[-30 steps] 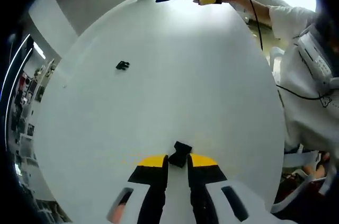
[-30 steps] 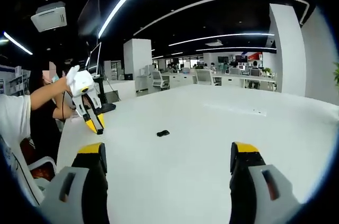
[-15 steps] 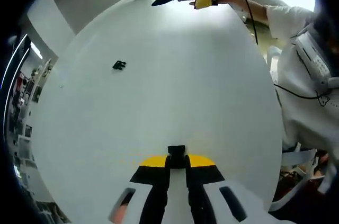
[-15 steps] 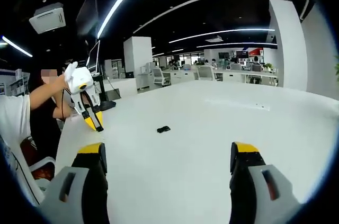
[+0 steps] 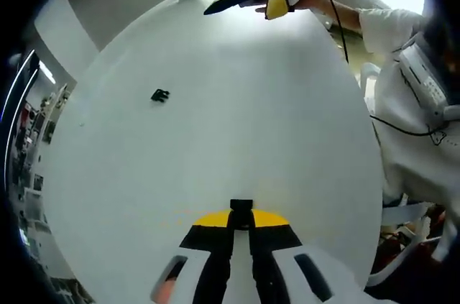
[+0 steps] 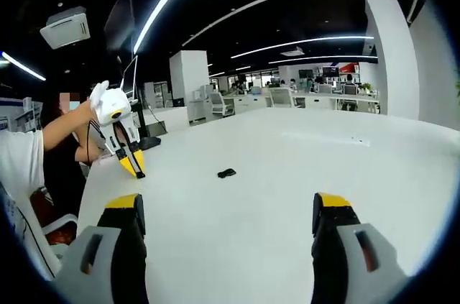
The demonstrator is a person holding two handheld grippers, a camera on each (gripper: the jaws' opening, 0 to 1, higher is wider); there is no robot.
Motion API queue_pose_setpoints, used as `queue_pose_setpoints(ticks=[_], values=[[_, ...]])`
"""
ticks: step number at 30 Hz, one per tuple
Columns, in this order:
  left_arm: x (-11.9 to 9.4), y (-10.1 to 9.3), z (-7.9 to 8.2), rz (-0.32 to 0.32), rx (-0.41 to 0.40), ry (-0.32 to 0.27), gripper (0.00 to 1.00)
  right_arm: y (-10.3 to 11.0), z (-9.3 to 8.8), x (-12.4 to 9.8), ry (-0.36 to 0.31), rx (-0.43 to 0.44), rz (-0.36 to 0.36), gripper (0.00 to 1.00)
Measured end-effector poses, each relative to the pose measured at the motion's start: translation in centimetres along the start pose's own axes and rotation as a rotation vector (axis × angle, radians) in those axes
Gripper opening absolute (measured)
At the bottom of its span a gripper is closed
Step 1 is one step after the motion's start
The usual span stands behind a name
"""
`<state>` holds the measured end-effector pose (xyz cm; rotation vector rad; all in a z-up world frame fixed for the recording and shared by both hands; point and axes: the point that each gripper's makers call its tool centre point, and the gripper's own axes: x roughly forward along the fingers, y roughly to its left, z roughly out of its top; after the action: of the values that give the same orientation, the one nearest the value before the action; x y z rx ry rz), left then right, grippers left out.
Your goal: Snap the two parts of the plastic buckle together until the buckle closes and remains connected.
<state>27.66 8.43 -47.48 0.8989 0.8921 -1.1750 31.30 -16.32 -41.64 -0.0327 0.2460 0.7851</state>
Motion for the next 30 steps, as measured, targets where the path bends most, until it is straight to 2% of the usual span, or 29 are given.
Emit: queue_pose_setpoints(ticks=[6,22,26,30], values=[[0.4,0.1,0.4,-0.005,0.024,0.026,0.07,0.1,-0.2,0.3,-0.002,0.011,0.006,0.97],[1.5,1.9,4.3,0.034,0.072,-0.021,0.07,0.0,-0.6,0.3,-0.01,0.037,0.006,0.96],[2.0,2.5,4.6,0.052,0.086,-0.01,0.07,-0.1,-0.7,0.3,-0.011,0.043,0.006,0.96],[2.3,2.4,5.0,0.041,0.108,-0.001,0.07,-0.1,-0.9,0.5,-0.009,0.046,0.009,0.96]])
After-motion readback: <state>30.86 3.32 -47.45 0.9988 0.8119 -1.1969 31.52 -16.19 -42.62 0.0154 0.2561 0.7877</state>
